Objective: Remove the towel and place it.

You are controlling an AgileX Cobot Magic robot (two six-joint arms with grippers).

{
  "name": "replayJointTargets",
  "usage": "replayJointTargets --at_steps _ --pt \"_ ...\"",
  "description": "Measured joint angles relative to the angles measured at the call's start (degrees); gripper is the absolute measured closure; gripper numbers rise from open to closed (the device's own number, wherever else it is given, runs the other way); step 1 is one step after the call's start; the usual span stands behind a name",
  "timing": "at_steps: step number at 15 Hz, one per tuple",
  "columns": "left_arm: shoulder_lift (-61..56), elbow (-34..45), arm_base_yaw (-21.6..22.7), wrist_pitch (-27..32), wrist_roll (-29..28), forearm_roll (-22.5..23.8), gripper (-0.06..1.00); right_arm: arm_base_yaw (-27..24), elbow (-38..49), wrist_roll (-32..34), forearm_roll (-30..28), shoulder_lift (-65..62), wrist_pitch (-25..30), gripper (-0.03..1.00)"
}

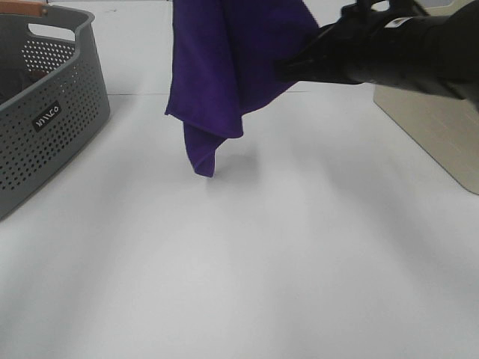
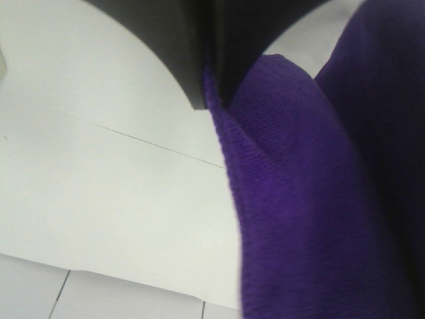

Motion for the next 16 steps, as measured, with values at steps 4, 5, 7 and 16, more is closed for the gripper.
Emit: replayJointTargets --at_steps 4,5,7,16 --pt "-0.1 0.0 5.1 11.3 6.4 1.0 0.94 -12.2 -12.7 0.0 -4.4 -2.7 28.6 0.97" --pt "-0.1 0.0 5.4 11.3 9.1 3.7 0.94 -13.2 -17.4 0.0 -4.6 -2.7 34.3 0.97" --pt "0.1 1.3 5.4 11.3 11.6 9.6 0.94 -14.8 -25.0 0.0 -4.9 -2.7 43.1 0.97" --pt "-12.7 37.5 5.8 -12.3 20.1 0.4 0.94 -21.0 -28.9 7.4 -17.5 -2.7 69.0 0.97"
